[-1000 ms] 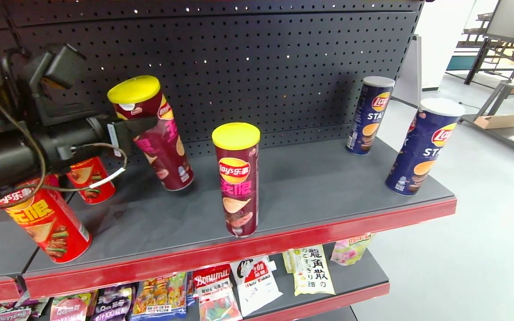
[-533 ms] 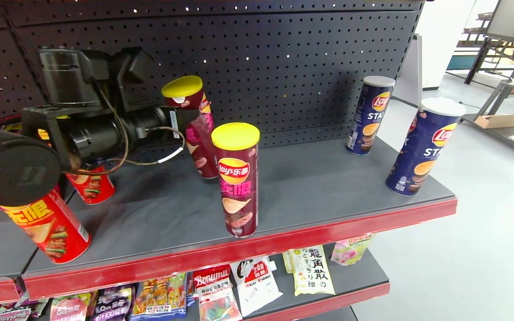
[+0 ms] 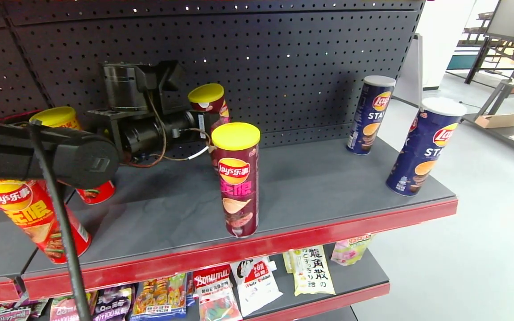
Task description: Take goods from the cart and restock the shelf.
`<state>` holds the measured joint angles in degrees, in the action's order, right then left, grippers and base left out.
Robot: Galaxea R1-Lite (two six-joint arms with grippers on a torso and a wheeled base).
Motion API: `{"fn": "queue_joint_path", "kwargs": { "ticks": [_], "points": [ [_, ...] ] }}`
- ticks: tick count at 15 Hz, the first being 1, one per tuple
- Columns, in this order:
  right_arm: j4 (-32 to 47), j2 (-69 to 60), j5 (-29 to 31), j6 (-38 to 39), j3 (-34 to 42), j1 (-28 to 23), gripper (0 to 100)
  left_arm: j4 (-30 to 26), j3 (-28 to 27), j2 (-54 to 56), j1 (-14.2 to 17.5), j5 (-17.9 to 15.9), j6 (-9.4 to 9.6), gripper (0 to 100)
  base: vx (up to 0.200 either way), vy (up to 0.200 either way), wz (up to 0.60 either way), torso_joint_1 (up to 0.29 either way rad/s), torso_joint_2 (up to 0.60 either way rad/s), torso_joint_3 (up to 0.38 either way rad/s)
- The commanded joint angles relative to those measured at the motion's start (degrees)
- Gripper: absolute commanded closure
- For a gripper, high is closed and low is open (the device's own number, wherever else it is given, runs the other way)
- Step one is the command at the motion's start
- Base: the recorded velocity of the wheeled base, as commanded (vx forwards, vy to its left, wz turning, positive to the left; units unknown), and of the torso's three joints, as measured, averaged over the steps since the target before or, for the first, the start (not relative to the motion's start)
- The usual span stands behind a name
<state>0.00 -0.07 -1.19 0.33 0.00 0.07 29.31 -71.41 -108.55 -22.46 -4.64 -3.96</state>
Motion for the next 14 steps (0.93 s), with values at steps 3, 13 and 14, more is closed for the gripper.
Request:
{"fn": "queue_joint_path", "kwargs": {
  "ticks": [3,13,14],
  "points": [
    [0.0,0.1,0.0,0.0,0.0,0.0,0,0.1,-3.0,-3.4,-0.7,0.0,0.18,100,0.000,0.000,0.00,0.000,0.00,0.000],
    [0.0,0.1,0.0,0.0,0.0,0.0,0,0.2,-6.9,-6.6,-2.6,0.1,2.91,100,0.000,0.000,0.00,0.000,0.00,0.000],
    [0.0,0.1,0.0,0.0,0.0,0.0,0,0.2,-6.9,-6.8,-2.6,0.1,3.17,100,0.000,0.000,0.00,0.000,0.00,0.000]
  ]
}}
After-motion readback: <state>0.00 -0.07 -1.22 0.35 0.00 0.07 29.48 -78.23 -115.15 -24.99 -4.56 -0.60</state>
